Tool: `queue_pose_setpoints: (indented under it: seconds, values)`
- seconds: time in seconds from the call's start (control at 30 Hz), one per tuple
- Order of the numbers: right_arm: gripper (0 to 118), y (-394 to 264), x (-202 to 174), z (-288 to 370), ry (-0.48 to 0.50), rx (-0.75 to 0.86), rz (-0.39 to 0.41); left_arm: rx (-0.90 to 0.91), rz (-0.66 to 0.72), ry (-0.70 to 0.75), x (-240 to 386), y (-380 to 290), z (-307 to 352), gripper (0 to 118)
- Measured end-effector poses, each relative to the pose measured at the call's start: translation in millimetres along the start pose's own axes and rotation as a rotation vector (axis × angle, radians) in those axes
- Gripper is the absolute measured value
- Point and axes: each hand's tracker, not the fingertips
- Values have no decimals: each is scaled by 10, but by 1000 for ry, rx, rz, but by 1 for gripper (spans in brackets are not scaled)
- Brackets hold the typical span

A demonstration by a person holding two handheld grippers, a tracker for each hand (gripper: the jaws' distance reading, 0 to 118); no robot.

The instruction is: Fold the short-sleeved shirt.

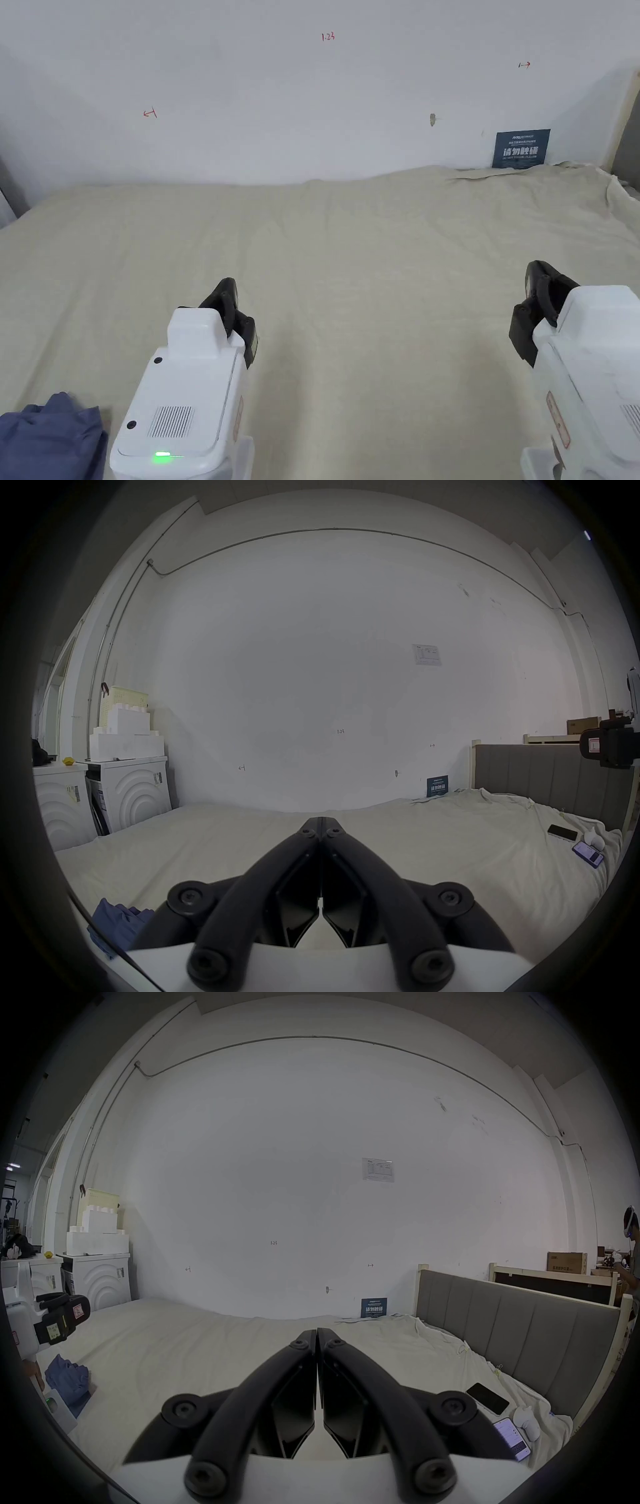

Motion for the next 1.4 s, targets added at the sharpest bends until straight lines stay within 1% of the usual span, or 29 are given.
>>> queue_pose_setpoints:
  seconds: [0.6,0.77,1.0,1.03,1.1,1.13,1.17,1.2,1.23,1.27,1.37,1.4]
  values:
    - [0,4,-3,3,6,-2,2,-2,13,3,-19,-3,-3,0]
    - [0,16,-11,9,7,1,1,-1,-5,21,-11,-6,-2,0]
    - [0,42,-8,17,3,8,3,-10,22,30,-58,0,-12,0]
    - [1,45,-3,18,1,8,1,-11,25,28,-71,1,-12,2]
    - [2,51,9,17,-1,4,-5,-10,29,30,-87,0,-13,8]
    - [6,50,13,16,-5,2,-7,-9,32,30,-98,1,-14,15]
    - [17,46,15,16,-9,3,-9,-10,37,29,-114,7,-14,20]
    - [32,43,21,11,-16,0,-7,-12,42,30,-124,14,-15,27]
    - [51,42,35,-3,-11,-9,-10,-13,48,31,-127,30,-13,41]
    - [63,39,47,-10,-7,-16,-15,-13,51,34,-133,36,-15,54]
    - [87,30,46,-8,-9,-18,-18,-18,67,43,-160,44,-36,98]
    - [94,30,45,-8,-14,-18,-13,-22,69,42,-169,46,-42,109]
